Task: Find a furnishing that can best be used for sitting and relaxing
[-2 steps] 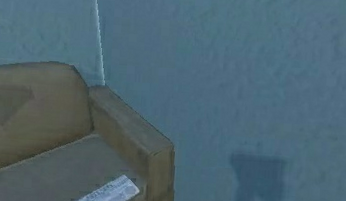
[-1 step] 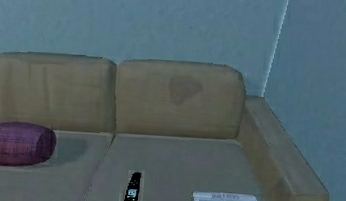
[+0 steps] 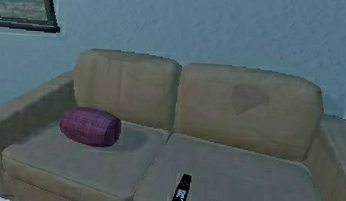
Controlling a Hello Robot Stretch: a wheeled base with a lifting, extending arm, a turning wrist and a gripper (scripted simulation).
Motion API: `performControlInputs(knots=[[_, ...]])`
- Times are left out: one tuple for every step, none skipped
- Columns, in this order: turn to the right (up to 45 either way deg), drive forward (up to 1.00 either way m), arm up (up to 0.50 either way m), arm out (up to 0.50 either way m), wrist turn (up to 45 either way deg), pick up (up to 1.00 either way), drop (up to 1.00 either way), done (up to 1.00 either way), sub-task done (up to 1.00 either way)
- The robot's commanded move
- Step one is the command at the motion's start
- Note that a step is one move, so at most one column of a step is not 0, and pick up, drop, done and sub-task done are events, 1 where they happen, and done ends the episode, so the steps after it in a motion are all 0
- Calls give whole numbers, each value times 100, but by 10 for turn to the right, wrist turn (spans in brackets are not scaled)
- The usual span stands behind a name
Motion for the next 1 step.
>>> performControlInputs(knots=[[0,0,0,0,0,0,0,100,0]])
